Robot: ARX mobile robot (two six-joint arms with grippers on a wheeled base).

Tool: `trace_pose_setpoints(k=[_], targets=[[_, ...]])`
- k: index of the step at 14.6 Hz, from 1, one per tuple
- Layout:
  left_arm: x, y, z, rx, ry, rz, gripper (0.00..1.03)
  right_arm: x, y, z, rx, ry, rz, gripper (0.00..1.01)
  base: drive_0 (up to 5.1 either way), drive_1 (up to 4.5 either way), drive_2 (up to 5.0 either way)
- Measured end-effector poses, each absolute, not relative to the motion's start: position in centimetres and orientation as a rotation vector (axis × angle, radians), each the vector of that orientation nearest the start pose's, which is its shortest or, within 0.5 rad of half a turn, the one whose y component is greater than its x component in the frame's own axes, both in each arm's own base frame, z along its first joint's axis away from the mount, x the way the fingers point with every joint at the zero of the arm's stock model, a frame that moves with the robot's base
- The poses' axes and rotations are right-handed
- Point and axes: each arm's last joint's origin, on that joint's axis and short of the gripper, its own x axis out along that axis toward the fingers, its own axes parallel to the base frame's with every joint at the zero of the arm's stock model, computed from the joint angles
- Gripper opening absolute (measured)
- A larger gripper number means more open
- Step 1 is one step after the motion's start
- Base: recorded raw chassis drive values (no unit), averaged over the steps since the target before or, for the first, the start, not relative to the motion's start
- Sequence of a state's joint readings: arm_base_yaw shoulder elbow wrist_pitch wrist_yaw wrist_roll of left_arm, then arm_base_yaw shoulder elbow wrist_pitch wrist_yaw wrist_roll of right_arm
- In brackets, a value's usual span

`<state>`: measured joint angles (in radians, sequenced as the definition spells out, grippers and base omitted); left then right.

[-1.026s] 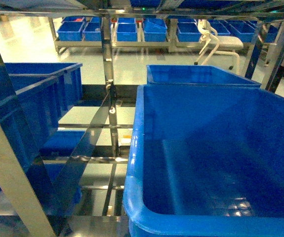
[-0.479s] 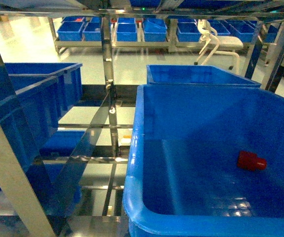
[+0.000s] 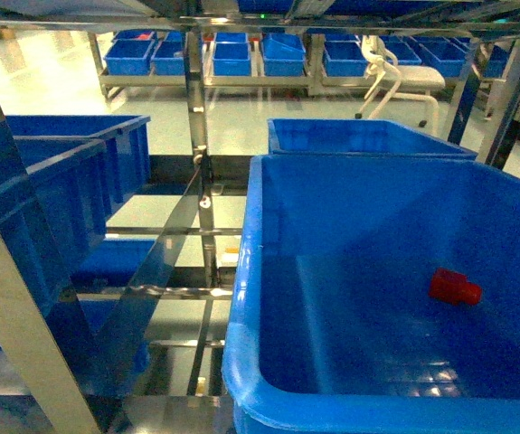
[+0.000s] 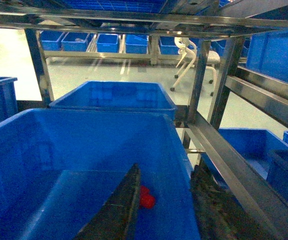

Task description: Pick red block from blue box to shelf

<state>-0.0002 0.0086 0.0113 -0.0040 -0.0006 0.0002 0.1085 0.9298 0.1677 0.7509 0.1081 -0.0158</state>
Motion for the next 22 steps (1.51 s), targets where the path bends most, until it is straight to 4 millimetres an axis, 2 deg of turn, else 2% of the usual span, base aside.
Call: trace_pose_setpoints(k=[3, 5, 9, 10, 11, 22], targets=[[9.8, 0.0, 16.6, 0.0, 0.001, 0.0, 0.98, 15.9, 0.4, 18.1, -0.017, 0.008, 0.01, 0.01, 0.0, 0.0, 0.0], [9.8, 0.0, 16.6, 0.0, 0.001, 0.001, 0.98, 15.3, -0.2, 17.8, -0.013, 0.01, -0.021, 0.01, 0.0, 0.0, 0.0], [9.8, 0.0, 16.6, 0.0, 0.001, 0.001, 0.98, 14.6, 0.0, 17.6, -0.011, 0.009, -0.001, 0.01, 0.0, 0.0, 0.0], [9.8, 0.0, 16.6, 0.0, 0.001, 0.001, 0.98, 13.7, 0.0, 16.6, -0.01, 0.01, -0.001, 0.01, 0.0, 0.0, 0.0], [9.8, 0.0, 16.6, 0.0, 0.001, 0.0, 0.98, 12.9, 0.0, 17.1, -0.01, -0.016, -0.001, 0.01, 0.0, 0.0, 0.0], [9.8, 0.0, 16.6, 0.0, 0.001, 0.0, 0.98, 11.0, 0.0, 17.2, -0.008, -0.017, -0.001, 0.01, 0.0, 0.0, 0.0]])
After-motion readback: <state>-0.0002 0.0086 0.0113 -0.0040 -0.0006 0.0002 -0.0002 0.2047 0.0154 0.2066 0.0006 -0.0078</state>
